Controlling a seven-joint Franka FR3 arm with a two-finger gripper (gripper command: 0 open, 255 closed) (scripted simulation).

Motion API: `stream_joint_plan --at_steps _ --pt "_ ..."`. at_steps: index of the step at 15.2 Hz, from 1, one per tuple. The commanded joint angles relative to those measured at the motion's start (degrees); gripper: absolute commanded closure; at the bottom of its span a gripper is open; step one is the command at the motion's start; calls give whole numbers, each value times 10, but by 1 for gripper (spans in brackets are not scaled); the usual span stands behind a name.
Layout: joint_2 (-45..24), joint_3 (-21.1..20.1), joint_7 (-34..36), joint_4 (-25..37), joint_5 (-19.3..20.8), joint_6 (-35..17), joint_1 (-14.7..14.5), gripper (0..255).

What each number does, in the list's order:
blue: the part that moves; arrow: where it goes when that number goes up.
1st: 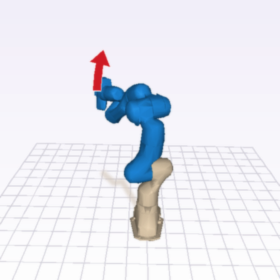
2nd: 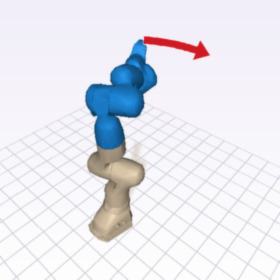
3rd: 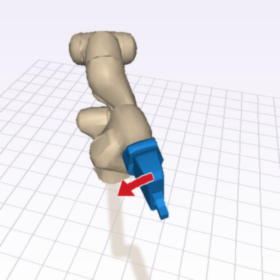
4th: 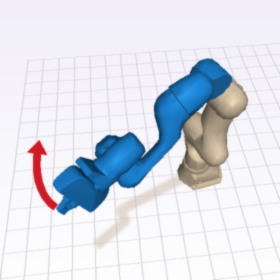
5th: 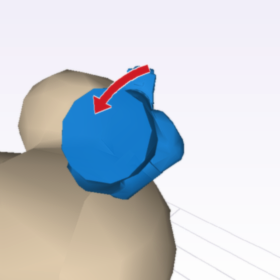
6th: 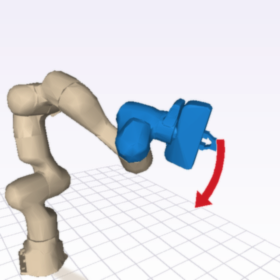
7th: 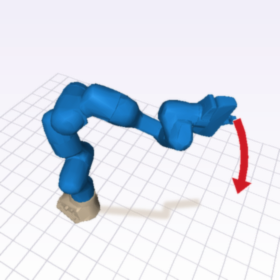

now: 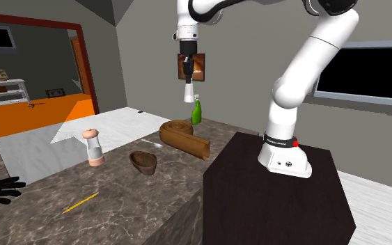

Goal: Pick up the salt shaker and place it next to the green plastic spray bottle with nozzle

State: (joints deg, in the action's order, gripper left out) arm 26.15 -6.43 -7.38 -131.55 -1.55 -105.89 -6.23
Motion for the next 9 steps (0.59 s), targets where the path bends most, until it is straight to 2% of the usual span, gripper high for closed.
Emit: stream_joint_plan --at_steps 1,9 --pt "-22 17 -23 16 9 -6 11 255" --pt "-122 80 -115 108 33 -15 50 255"
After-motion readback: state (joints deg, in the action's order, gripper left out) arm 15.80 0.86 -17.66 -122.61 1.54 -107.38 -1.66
